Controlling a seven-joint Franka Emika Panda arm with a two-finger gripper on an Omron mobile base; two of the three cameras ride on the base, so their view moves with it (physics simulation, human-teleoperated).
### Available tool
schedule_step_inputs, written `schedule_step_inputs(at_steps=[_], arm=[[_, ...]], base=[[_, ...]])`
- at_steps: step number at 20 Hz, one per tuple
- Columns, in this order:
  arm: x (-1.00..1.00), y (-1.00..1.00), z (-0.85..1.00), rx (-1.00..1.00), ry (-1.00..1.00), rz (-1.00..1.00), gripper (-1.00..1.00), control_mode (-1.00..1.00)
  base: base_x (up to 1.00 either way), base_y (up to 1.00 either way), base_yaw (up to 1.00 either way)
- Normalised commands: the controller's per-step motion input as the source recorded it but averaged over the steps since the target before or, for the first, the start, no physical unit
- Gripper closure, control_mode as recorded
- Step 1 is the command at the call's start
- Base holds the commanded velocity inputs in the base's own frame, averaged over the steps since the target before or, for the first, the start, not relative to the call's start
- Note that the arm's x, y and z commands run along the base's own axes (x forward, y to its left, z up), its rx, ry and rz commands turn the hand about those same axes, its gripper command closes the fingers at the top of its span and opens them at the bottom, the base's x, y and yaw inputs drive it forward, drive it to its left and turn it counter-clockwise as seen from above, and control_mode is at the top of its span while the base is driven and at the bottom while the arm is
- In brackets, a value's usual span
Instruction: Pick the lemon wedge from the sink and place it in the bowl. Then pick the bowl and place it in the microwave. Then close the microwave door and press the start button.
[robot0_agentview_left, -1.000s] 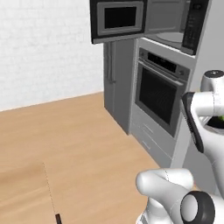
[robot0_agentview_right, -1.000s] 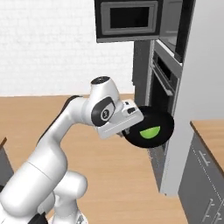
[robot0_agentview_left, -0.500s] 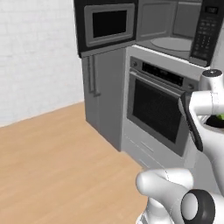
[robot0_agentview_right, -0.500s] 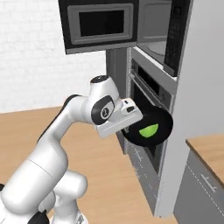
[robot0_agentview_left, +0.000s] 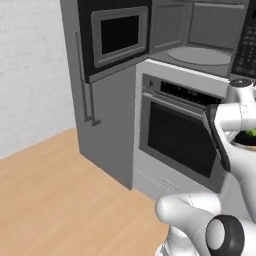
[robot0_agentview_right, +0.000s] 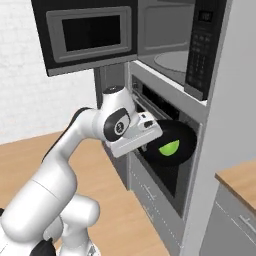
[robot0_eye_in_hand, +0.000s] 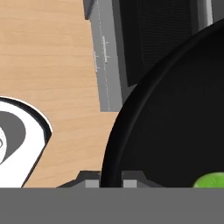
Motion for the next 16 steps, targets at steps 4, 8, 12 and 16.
schedule_step_inputs(at_steps=[4,8,12,16], arm=[[0.0,0.0,0.0,0.0,0.0,0.0,1.0,1.0],[0.0,0.0,0.0,0.0,0.0,0.0,1.0,1.0],[0.0,0.0,0.0,0.0,0.0,0.0,1.0,1.0],[0.0,0.0,0.0,0.0,0.0,0.0,1.0,1.0]], base=[[0.14,0.09,-0.48],[0.1,0.55,-0.4],[0.14,0.73,-0.3],[0.77,0.54,-0.23]])
